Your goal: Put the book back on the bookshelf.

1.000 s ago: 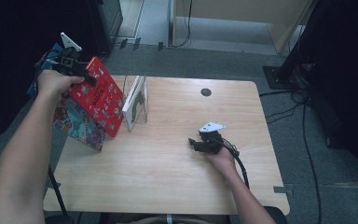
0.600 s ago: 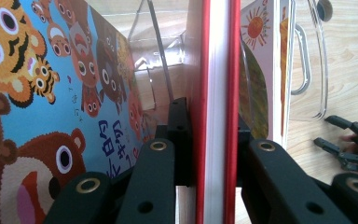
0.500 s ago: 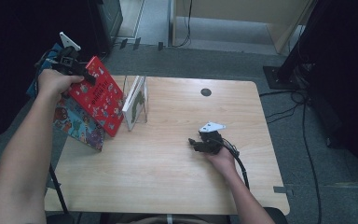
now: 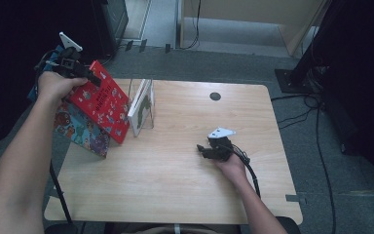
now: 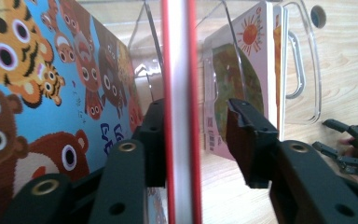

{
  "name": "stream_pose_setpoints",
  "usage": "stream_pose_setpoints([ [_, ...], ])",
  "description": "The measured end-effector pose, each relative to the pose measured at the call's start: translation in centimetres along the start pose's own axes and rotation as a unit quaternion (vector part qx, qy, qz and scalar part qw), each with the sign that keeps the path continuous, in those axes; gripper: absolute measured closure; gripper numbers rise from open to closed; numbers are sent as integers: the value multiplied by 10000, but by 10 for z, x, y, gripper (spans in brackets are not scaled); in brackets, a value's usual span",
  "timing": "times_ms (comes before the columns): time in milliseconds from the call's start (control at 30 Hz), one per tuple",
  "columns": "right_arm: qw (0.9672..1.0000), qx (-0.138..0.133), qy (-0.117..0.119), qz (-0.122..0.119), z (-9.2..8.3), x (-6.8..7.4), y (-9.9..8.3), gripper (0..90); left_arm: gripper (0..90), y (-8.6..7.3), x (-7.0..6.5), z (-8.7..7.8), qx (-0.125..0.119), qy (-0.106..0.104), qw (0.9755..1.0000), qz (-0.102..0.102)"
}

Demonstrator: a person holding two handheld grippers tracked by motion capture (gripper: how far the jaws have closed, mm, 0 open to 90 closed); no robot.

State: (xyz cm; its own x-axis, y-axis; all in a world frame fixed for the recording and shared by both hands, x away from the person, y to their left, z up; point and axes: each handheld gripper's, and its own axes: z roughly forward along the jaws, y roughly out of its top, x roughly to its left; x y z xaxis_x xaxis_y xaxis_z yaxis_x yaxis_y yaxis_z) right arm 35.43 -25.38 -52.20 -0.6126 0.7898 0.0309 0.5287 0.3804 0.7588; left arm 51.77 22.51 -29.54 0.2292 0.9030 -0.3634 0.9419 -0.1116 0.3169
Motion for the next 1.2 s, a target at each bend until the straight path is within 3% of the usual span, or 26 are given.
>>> stream_pose_setpoints([
  [133, 10000, 0, 1, 0, 0, 0, 0, 388, 545, -3, -3, -5, -98, 97, 9998, 110],
  [233, 10000, -4, -6, 0, 0, 1, 0, 386, 517, -4, -3, -7, -97, 46, 9999, 127],
  [400, 10000, -4, 10, -9, 0, 1, -1, 382, 506, -8, -1, -17, -310, 85, 9994, 96],
  [533, 10000, -3, 17, -17, 0, 1, -1, 379, 500, -9, -2, -20, -319, 132, 9993, 139],
  [767, 10000, 1, 25, -14, 0, 1, -1, 379, 480, -12, 2, -32, -477, 39, 9988, 118],
  [933, 10000, -4, 16, -24, 0, 1, -1, 379, 475, -15, -2, -38, -629, 134, 9976, 257],
  [1100, 10000, -4, 18, -17, 0, 1, -1, 378, 472, -17, -6, -46, -747, 74, 9968, 272],
  [1200, 10000, 12, 30, -3, -1, 1, -1, 376, 464, -20, -14, -49, -782, 55, 9962, 385],
])
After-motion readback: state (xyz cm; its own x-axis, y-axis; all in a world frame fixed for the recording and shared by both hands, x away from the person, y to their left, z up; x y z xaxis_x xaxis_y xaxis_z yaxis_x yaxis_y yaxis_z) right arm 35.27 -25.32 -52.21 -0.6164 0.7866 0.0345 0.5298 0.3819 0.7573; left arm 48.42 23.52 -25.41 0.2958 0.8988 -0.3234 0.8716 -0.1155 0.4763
